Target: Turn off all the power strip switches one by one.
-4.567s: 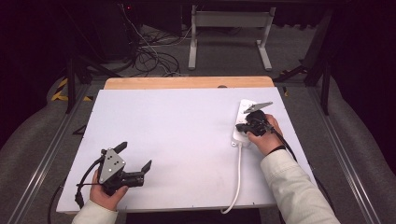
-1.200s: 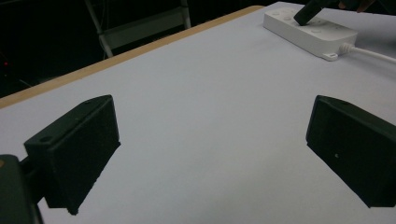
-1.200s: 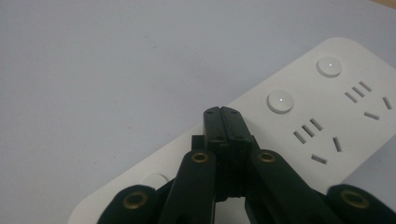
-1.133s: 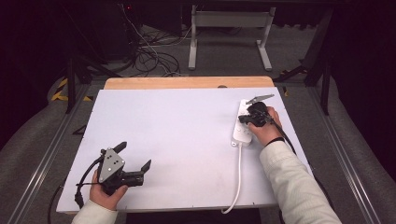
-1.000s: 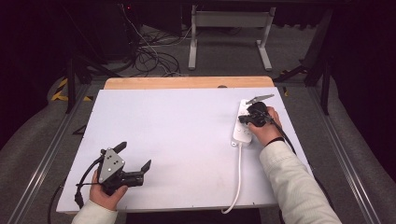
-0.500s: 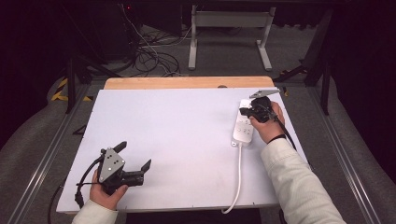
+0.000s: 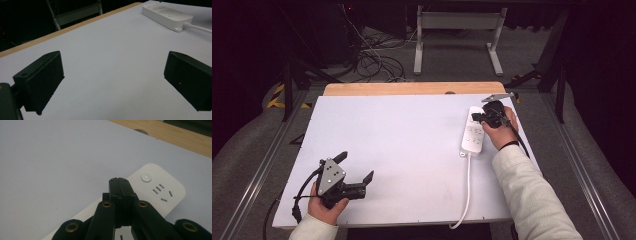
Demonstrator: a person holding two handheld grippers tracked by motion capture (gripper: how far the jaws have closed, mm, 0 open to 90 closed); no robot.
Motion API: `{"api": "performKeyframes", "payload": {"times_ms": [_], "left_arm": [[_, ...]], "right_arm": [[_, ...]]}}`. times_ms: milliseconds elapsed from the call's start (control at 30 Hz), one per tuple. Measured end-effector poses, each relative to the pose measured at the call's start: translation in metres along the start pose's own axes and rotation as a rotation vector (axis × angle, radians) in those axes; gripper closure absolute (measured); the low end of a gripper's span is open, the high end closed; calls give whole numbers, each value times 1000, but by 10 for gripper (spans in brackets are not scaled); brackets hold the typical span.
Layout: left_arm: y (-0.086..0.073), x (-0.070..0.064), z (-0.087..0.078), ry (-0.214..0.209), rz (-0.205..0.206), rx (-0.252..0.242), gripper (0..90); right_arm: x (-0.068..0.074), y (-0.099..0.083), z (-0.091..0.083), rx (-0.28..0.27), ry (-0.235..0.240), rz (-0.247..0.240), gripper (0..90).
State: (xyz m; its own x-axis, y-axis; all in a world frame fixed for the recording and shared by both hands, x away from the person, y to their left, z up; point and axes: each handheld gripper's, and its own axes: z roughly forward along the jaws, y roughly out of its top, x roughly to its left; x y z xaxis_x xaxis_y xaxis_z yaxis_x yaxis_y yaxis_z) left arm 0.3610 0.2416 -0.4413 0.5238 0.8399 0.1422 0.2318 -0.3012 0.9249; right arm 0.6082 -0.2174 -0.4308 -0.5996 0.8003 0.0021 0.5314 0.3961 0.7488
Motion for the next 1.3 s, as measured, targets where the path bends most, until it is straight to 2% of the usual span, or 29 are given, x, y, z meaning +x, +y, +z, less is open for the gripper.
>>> {"api": "performKeyframes", "payload": {"times_ms": [267, 600, 1000, 1300], "left_arm": [[0, 0, 1, -1, -5, 2, 30], [-1, 1, 1, 5, -11, 4, 30], [-1, 1, 1, 4, -10, 3, 30], [-1, 1, 0, 3, -8, 2, 30]], "right_arm": [[-7, -4, 12, 26, -17, 6, 900], [-10, -6, 24, 28, -15, 10, 900], [-11, -6, 26, 28, -6, 24, 900], [-11, -7, 28, 35, -16, 20, 900]]}}
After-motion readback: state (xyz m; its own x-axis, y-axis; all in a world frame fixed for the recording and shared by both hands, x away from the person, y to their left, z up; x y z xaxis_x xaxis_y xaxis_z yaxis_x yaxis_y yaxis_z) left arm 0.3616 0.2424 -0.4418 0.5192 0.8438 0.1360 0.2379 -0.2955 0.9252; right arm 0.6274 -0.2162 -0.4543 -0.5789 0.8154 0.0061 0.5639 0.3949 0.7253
